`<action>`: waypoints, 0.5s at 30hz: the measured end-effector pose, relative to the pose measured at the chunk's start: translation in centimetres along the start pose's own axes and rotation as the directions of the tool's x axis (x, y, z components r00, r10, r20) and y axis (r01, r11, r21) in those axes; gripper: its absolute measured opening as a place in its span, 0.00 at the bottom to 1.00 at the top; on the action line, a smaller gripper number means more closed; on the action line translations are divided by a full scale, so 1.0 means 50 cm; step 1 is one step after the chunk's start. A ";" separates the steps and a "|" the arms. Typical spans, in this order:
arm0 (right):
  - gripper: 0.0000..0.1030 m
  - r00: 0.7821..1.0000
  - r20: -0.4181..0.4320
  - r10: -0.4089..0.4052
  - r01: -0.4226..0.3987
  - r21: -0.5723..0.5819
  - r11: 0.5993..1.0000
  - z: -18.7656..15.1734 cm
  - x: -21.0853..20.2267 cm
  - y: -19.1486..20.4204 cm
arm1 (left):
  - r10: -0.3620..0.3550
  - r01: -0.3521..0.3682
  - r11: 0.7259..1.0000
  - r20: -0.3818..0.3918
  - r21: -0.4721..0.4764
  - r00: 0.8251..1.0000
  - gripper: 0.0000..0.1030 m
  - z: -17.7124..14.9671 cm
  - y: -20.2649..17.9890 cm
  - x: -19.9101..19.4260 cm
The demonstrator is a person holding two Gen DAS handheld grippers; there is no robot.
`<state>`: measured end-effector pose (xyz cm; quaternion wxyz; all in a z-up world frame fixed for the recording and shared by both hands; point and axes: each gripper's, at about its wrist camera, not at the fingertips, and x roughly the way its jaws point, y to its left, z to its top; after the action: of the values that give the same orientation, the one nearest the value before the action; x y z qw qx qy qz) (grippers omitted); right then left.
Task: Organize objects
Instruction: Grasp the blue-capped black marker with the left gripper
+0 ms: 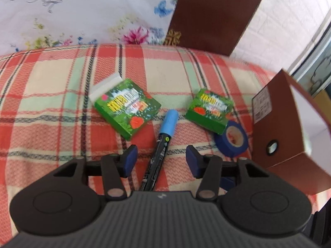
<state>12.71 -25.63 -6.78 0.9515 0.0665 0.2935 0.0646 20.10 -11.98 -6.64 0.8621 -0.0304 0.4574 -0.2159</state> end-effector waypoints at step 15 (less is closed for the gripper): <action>0.64 0.997 -0.027 -0.078 0.078 -0.022 0.997 -0.021 0.005 -0.013 | 0.039 -0.040 0.999 -0.049 -0.021 0.998 0.17 -0.041 0.022 -0.028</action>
<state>12.38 -26.12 -7.88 0.9498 0.0440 0.3082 0.0314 18.13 -10.13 -7.03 0.8545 -0.0258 0.4810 -0.1944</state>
